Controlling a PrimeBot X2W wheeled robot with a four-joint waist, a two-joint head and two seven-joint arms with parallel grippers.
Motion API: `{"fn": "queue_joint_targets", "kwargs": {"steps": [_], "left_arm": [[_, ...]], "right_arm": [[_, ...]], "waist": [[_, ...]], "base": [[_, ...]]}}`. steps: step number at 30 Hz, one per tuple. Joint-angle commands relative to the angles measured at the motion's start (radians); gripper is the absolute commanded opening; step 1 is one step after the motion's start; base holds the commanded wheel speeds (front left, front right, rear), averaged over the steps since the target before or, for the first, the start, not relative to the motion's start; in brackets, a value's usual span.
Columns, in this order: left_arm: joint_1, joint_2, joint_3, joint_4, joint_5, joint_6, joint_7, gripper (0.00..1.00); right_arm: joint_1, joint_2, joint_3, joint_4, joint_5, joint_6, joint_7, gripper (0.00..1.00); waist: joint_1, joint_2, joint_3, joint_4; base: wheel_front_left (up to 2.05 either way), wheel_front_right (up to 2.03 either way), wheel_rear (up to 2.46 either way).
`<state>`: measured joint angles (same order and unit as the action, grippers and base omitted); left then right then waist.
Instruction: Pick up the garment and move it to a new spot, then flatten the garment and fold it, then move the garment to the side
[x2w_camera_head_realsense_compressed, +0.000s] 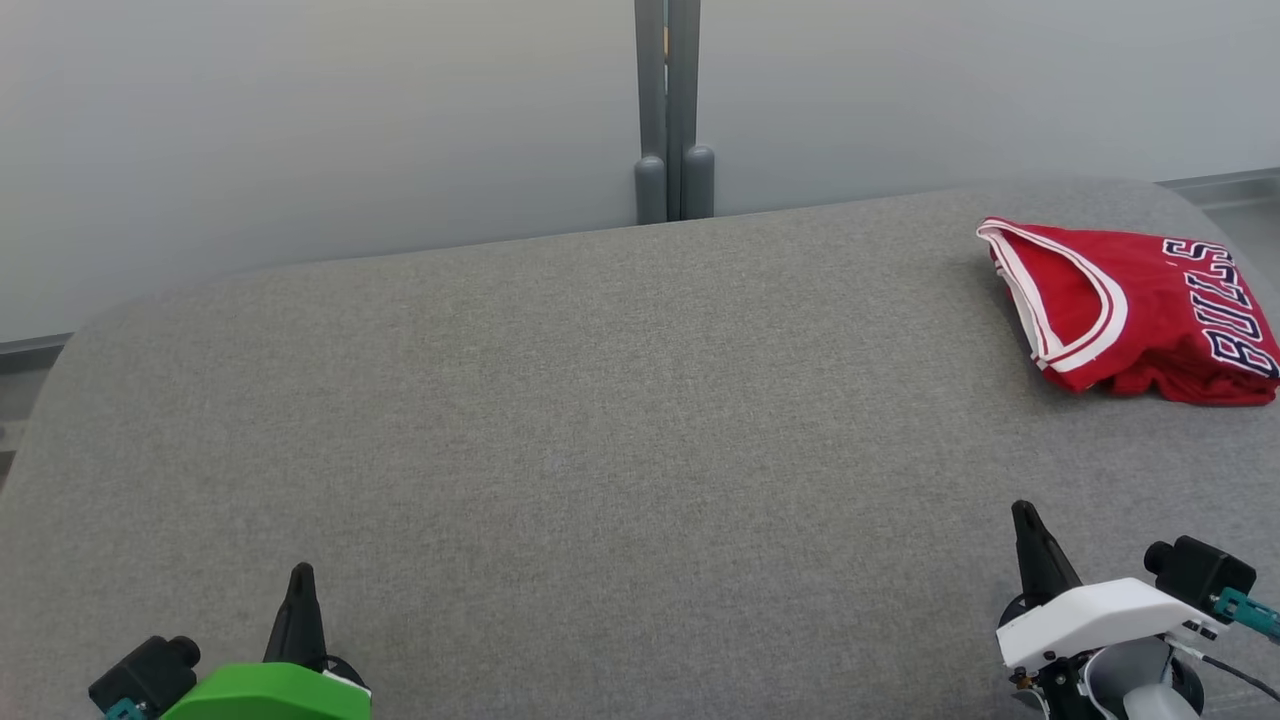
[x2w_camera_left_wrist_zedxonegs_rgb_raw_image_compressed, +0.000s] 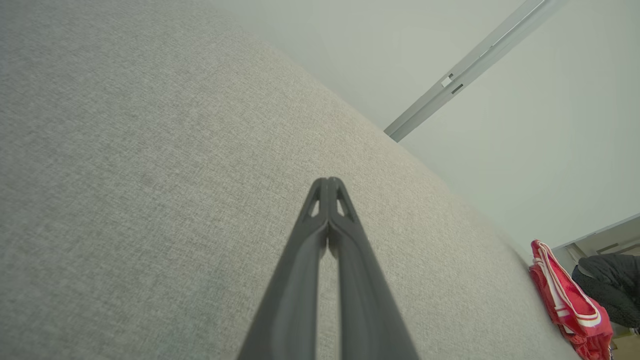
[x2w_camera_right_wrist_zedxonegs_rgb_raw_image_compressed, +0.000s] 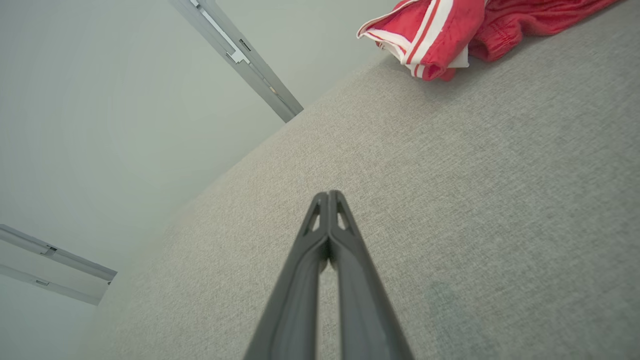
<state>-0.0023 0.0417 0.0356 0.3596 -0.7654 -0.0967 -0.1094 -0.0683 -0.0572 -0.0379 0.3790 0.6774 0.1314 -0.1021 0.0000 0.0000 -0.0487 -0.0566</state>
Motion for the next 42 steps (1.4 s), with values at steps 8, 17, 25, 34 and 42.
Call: {"fn": "queue_joint_targets", "kwargs": {"steps": [8, 17, 25, 34, 42], "left_arm": [[-0.047, 0.006, 0.018, -0.026, -0.117, -0.01, 0.029, 0.0], [-0.061, 0.007, 0.029, -0.035, -0.226, -0.013, 0.058, 0.0], [-0.074, 0.008, 0.041, -0.044, -0.325, -0.018, 0.084, 0.0], [-0.087, 0.008, 0.05, -0.052, -0.418, -0.02, 0.109, 0.0], [-0.096, 0.009, 0.057, -0.058, -0.484, -0.023, 0.127, 0.0]], "right_arm": [[-0.037, -0.002, -0.012, -0.026, 0.128, 0.0, 0.029, 0.0], [-0.048, -0.001, -0.021, -0.034, 0.248, 0.0, 0.058, 0.0], [-0.057, 0.0, -0.029, -0.042, 0.358, 0.0, 0.084, 0.0], [-0.066, 0.001, -0.036, -0.05, 0.459, 0.0, 0.109, 0.0], [-0.071, 0.002, -0.041, -0.055, 0.533, 0.0, 0.127, 0.0]], "waist": [[0.0, 0.0, 0.004, 0.005], [0.0, 0.0, 0.01, 0.011], [0.0, 0.0, 0.015, 0.016], [0.0, 0.0, 0.02, 0.022], [0.0, 0.0, 0.024, 0.026]], "base": [[0.0, 0.0, 0.0], [0.0, 0.0, 0.0], [0.0, 0.0, 0.0], [0.0, 0.0, 0.0], [0.0, 0.0, 0.0]]}}
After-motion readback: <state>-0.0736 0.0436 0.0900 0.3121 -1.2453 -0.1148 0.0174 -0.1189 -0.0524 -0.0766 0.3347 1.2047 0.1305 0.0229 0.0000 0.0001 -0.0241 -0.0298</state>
